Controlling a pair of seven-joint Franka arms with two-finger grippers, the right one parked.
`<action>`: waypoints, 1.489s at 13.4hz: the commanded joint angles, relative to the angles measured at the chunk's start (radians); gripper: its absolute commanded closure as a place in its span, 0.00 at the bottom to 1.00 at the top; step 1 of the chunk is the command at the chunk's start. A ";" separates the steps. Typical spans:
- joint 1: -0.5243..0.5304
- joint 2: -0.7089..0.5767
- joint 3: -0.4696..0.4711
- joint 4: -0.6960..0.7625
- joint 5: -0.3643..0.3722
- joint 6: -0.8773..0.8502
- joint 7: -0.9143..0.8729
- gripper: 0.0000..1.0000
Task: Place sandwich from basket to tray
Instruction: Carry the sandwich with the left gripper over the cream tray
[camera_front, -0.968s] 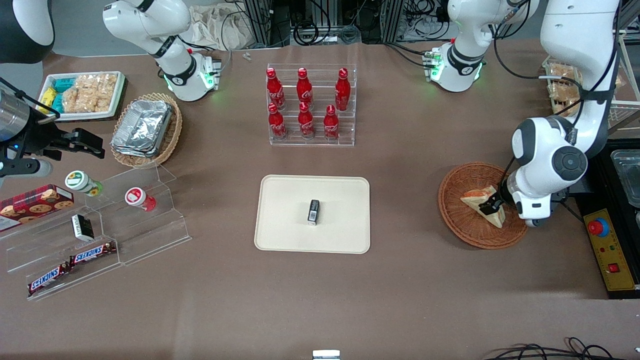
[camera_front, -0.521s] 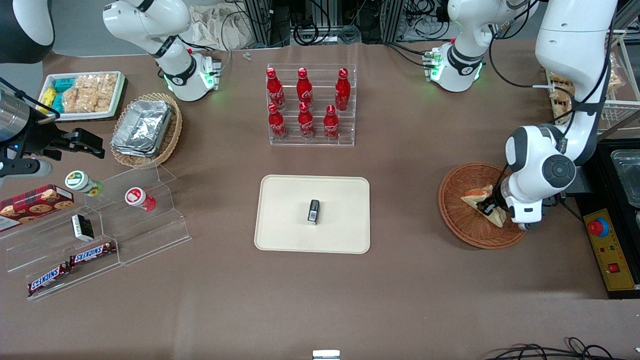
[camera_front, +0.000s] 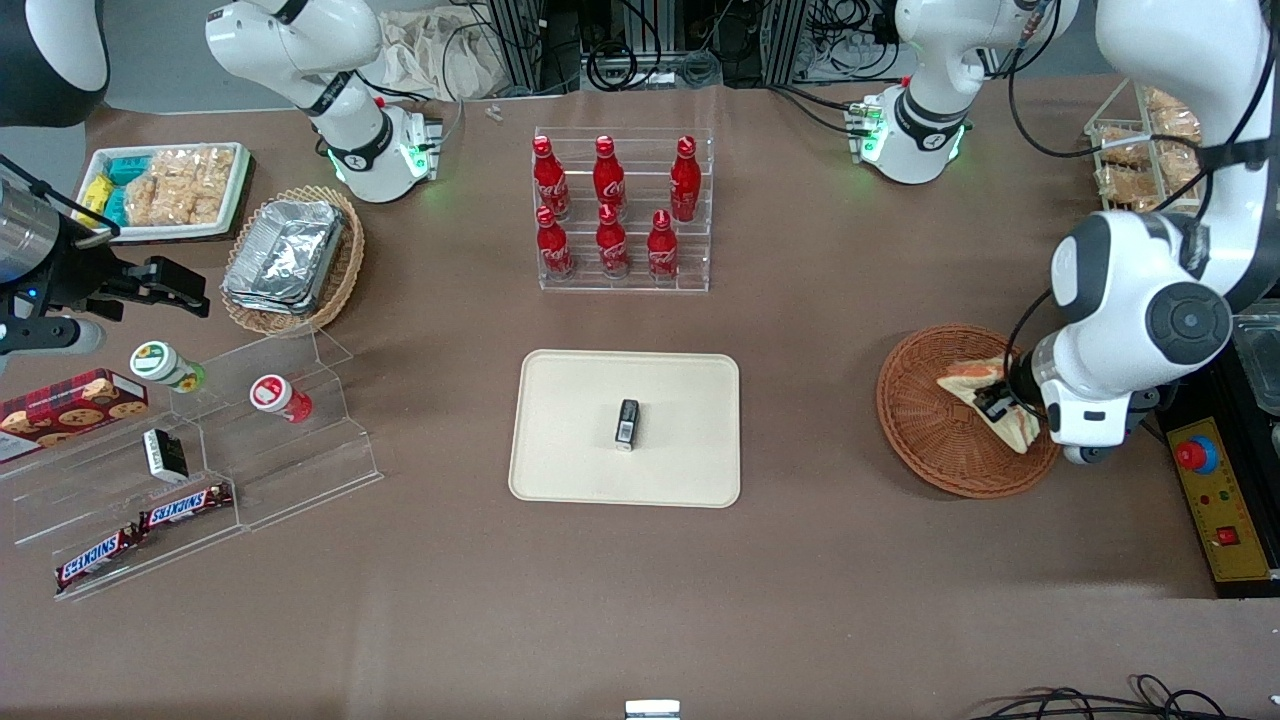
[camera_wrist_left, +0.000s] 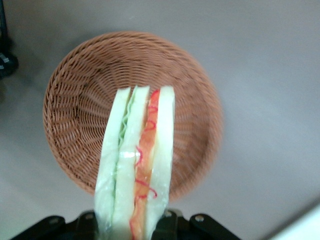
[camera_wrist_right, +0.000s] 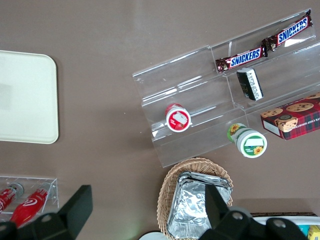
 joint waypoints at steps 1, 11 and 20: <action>-0.005 0.024 -0.063 0.173 -0.049 -0.179 0.105 1.00; -0.207 0.183 -0.292 0.229 0.046 0.011 0.164 1.00; -0.304 0.495 -0.289 0.224 0.279 0.322 -0.022 1.00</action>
